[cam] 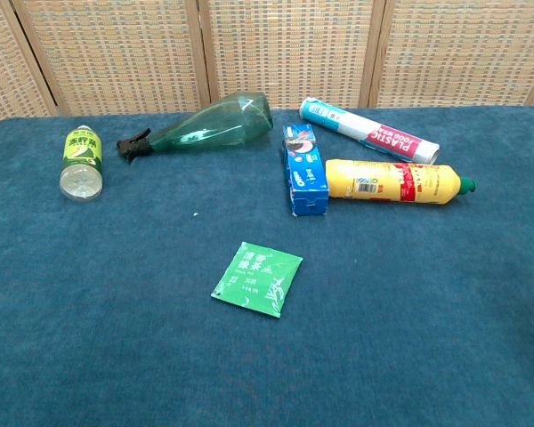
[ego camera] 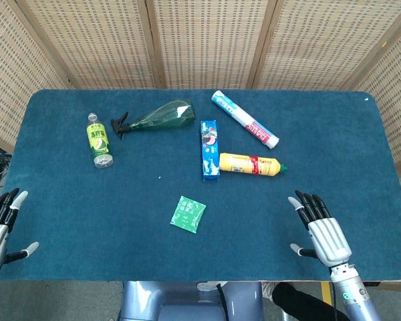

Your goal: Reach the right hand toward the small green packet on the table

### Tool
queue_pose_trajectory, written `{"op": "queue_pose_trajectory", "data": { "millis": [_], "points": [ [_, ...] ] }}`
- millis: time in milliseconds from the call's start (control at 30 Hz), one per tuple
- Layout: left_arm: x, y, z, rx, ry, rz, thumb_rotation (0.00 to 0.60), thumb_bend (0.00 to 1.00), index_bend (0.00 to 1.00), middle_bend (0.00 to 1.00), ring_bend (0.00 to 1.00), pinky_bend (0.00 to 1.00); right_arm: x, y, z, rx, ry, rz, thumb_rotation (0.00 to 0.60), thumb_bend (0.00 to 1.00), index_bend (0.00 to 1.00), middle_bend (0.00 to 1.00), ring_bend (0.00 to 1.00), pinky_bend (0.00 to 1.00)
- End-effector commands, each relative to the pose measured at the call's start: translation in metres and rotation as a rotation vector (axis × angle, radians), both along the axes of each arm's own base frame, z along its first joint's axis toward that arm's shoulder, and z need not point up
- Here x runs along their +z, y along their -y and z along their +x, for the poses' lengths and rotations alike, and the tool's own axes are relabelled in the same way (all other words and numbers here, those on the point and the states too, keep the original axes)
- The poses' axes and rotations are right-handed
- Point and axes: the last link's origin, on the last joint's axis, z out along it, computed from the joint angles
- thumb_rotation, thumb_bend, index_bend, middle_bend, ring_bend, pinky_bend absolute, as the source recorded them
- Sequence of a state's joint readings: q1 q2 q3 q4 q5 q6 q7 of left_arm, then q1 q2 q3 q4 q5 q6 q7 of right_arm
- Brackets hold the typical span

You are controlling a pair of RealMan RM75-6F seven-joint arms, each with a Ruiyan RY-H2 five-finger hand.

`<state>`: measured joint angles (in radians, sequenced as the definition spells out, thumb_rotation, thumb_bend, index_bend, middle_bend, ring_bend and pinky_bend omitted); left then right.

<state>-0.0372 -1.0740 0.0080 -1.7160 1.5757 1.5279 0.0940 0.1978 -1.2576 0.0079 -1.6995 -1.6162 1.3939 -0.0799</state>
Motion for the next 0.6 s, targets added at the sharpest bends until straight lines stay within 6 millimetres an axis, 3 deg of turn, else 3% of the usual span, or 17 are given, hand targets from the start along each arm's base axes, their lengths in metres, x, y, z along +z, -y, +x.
{"op": "queue_pose_trajectory", "data": {
  "millis": [33, 600],
  "points": [
    [0.0005, 0.0002, 0.0002, 0.000, -0.001, 0.001, 0.592, 0.04, 0.00, 0.00, 0.00, 0.00, -0.0003, 0.0001, 0.0000, 0.001, -0.001, 0.001, 0.600, 0.06, 0.00, 0.00, 0.00, 0.00],
    [0.0032, -0.0006, -0.0005, 0.002, 0.008, 0.011, 0.592, 0.04, 0.00, 0.00, 0.00, 0.00, -0.0018, -0.0007, 0.0012, 0.008, 0.003, 0.011, 0.600, 0.06, 0.00, 0.00, 0.00, 0.00]
  ]
}}
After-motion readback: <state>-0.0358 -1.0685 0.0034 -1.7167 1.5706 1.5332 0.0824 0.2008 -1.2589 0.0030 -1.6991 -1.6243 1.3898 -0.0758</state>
